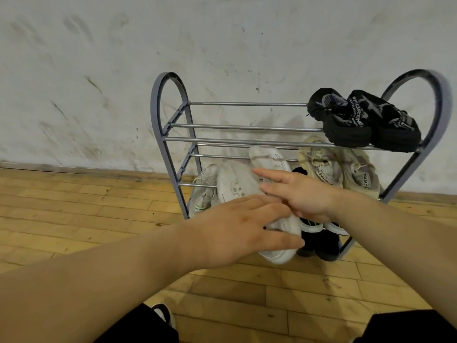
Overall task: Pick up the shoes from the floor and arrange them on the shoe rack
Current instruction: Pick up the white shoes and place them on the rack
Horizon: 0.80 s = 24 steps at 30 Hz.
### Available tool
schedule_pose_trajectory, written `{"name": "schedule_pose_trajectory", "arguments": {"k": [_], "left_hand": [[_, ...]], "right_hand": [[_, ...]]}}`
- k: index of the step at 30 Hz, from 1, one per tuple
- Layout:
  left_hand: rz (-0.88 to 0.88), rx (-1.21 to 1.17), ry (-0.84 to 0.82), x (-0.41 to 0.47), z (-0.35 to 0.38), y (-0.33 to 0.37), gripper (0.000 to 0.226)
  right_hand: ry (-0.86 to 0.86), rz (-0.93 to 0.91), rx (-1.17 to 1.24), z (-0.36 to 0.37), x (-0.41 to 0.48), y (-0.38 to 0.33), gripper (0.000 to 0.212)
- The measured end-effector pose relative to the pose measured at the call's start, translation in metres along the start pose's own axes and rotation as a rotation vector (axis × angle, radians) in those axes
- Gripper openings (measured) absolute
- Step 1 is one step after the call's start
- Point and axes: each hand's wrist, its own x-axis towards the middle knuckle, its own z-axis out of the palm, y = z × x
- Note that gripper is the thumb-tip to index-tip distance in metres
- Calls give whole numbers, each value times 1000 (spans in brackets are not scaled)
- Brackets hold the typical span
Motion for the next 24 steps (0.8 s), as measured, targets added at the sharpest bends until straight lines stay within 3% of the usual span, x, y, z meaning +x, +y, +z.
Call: {"name": "schedule_pose_trajectory", "arguments": {"k": [6, 10, 12, 14, 16, 24], "left_hand": [[9, -4, 35, 5, -11, 20, 68], [-181, -52, 28, -4, -12, 12, 81], [-339, -187, -73, -13, -13, 5, 86], [-585, -496, -163, -20, -15, 2, 89], [-777, -771, -127, -24, -12, 0, 91], [-947, -1036, 42, -9, 7, 3, 113]], "right_hand": [[5, 30, 124, 4, -11, -5, 52], [134, 39, 257, 5, -16, -4, 54], [179, 37, 354, 4, -17, -2, 59], [237, 15, 493, 6, -15, 0, 62], [307, -7, 563, 11, -11, 1, 62], [374, -39, 657, 28, 12, 3, 67]]}}
